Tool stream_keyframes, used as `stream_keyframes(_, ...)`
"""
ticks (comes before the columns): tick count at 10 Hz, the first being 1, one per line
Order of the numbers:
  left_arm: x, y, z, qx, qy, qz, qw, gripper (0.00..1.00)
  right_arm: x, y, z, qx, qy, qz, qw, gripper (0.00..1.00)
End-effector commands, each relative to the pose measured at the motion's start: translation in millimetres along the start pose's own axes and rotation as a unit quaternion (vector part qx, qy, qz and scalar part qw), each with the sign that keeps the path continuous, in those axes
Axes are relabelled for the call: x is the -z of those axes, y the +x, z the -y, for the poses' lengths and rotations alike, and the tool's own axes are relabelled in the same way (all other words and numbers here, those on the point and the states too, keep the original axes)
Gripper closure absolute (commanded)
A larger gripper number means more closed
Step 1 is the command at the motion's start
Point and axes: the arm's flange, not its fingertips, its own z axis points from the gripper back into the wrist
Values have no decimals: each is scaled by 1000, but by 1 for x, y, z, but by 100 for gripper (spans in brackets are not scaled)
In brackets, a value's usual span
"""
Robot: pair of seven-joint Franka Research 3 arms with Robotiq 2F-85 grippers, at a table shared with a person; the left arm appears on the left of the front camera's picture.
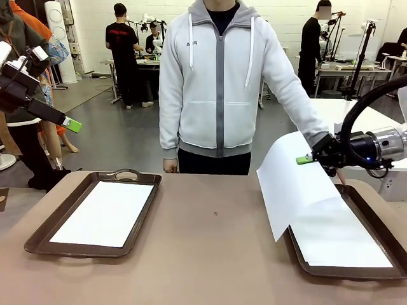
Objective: Sort the A4 documents.
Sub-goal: Place the A4 Paper in the designated Handle tray.
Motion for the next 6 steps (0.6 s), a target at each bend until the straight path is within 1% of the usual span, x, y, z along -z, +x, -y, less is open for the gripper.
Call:
stream_keyframes(1, 1, 0, 0, 0, 4, 1, 1000, 0, -10, -1, 21, 38, 23, -2, 999, 99)
stream_keyframes(2, 1, 0, 0, 0, 4, 1, 1000, 0, -19, -5, 35, 52, 19, -11, 998, 99)
stream_keyframes(3, 1, 0, 0, 0, 4, 1, 1000, 0, -31, -10, 45, 60, -6, -12, 998, 99)
stream_keyframes(4, 1, 0, 0, 0, 4, 1, 1000, 0, -44, -15, 54, 59, -19, -10, 998, 99)
stream_keyframes(5, 1, 0, 0, 0, 4, 1, 1000, 0, -54, -17, 62, 54, -33, -18, 998, 99)
stream_keyframes(6, 1, 0, 0, 0, 4, 1, 1000, 0, -64, -18, 70, 56, -63, -12, 996, 99)
